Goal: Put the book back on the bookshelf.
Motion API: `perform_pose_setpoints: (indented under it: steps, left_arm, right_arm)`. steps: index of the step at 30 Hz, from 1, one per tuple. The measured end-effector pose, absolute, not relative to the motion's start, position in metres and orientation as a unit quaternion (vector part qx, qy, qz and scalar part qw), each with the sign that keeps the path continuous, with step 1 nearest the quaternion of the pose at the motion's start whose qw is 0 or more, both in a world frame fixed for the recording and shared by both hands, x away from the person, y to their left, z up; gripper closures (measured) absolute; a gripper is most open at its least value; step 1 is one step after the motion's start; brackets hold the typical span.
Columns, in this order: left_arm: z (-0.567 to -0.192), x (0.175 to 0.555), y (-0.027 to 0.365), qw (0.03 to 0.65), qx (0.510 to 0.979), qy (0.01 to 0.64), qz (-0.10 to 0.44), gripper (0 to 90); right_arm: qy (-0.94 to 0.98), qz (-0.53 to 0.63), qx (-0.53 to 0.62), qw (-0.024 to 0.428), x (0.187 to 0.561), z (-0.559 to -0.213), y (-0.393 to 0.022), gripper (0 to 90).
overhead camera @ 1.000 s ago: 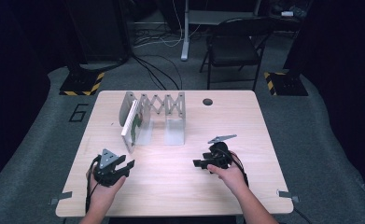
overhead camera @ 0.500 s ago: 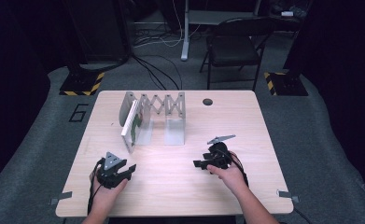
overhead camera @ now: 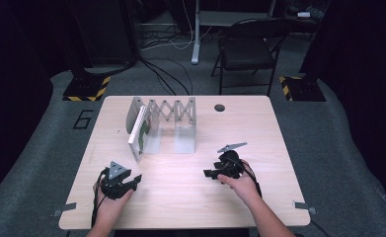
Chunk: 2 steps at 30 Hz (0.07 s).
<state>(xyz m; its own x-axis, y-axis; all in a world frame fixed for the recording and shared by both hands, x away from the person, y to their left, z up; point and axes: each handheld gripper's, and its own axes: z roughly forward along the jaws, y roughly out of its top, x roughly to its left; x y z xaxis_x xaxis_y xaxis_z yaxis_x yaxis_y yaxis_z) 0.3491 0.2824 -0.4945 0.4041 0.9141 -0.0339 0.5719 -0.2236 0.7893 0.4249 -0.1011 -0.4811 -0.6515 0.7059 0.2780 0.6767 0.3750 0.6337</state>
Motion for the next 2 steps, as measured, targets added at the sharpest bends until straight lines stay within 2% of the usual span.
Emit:
perform_pose_setpoints:
  steps: [2]
  left_arm:
    - [-0.4939,0.3496,0.2838,0.376,0.746,0.499,0.230,50.7]
  right_arm:
    - [0.830,0.373,0.414,0.020,0.4253,-0.4809,-0.1006,38.2]
